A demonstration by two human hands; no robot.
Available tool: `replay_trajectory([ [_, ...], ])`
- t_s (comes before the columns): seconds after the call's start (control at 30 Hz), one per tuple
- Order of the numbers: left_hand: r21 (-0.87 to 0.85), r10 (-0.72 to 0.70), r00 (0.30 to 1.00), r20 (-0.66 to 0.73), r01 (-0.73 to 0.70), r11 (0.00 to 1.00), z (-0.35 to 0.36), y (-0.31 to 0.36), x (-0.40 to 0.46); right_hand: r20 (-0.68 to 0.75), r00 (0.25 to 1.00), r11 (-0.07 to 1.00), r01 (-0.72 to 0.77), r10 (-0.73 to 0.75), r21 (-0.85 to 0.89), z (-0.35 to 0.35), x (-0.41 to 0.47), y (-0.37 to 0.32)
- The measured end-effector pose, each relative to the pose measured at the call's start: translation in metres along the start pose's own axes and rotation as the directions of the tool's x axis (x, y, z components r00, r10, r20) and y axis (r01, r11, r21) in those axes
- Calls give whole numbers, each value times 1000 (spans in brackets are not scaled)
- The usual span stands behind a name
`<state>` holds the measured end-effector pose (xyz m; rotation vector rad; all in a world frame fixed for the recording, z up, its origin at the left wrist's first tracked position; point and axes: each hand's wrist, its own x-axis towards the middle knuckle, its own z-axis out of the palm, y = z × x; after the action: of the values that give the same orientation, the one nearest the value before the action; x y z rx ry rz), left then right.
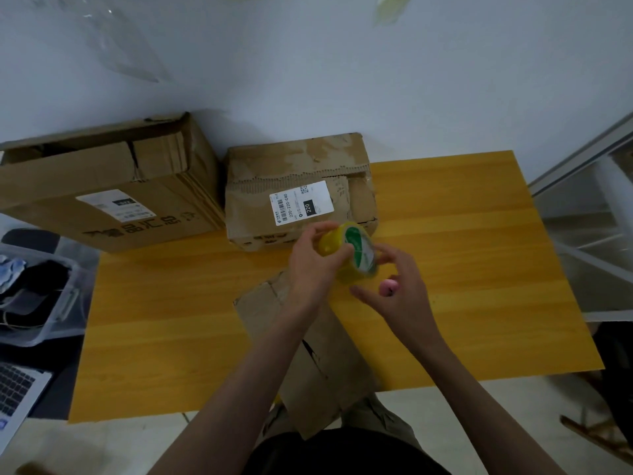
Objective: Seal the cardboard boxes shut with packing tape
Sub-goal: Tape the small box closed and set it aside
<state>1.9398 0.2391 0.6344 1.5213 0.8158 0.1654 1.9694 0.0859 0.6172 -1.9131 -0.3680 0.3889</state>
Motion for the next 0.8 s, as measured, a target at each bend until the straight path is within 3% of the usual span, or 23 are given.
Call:
replay_trajectory([
  [0.1, 70, 123, 992, 19, -124, 990, 4, 6, -8, 67, 994, 981, 100, -90, -164, 8, 7, -2],
  [0.23, 134, 283, 951, 127, -299, 945, -6, 8, -3, -18, 993, 988, 118, -121, -102, 8, 8, 3],
  [0.37, 342, 498, 846, 191, -533, 774, -16, 1, 8, -28, 986, 983, 159, -162, -94, 9, 7, -3],
  [0.73, 547, 709, 684, 170, -664, 510, -24, -9, 4, -38, 988, 988, 149, -150, -40, 15, 11, -9],
  [0.8, 562, 688, 700, 190, -652, 509, -25, -8, 4, -36, 988, 988, 150, -152, -47, 15, 12, -9],
])
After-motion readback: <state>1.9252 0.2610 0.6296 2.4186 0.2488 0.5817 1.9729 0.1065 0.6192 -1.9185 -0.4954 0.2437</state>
